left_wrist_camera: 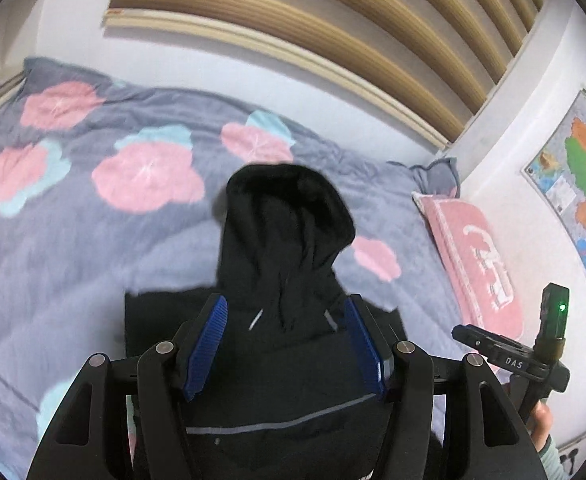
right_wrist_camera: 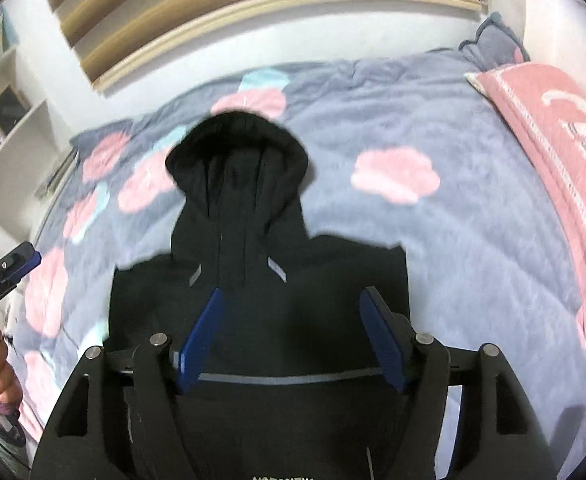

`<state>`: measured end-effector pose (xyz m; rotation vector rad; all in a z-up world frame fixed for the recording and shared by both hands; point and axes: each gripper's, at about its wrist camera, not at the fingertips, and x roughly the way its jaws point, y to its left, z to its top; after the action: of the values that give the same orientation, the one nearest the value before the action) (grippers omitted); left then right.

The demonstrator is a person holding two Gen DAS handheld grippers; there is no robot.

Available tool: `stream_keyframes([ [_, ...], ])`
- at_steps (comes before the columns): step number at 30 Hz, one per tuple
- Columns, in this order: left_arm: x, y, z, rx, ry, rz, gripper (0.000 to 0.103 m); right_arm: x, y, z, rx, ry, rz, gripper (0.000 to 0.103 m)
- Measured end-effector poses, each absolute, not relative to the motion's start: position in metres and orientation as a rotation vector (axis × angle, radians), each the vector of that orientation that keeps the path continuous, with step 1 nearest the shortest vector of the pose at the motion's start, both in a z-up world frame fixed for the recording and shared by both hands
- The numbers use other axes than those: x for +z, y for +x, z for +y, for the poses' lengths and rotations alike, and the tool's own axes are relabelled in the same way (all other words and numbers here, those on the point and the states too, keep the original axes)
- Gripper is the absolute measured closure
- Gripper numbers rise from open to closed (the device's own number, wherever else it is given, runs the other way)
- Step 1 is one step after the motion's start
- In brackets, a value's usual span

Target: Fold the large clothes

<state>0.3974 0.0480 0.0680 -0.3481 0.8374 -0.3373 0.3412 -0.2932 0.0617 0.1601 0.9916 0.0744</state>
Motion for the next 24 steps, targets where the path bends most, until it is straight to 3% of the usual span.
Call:
stream_keyframes([
  [7, 0.067, 0.478, 0.037, -0.322, -0.302, 0.873, 0.034, 0.046, 0.417, -0.287, 0.05, 0.169, 1.026, 0.029],
  [22, -0.086, 0.683, 0.019, -0.185, -0.307, 1.085, 0.034, -0.091, 0.605, -0.278, 0.024, 0.171, 1.182, 0.03],
  [23, -0.095, 0.693, 0.019, -0.16, -0.295, 1.103, 0.036, -0.105, 0.62, -0.277, 0.033, 0.184, 1.212, 0.044],
  [24, -0.104, 0.704, 0.021, -0.126, -0.272, 1.119, 0.058, -0.115, 0.631, -0.276, 0.044, 0.187, 1.24, 0.06],
])
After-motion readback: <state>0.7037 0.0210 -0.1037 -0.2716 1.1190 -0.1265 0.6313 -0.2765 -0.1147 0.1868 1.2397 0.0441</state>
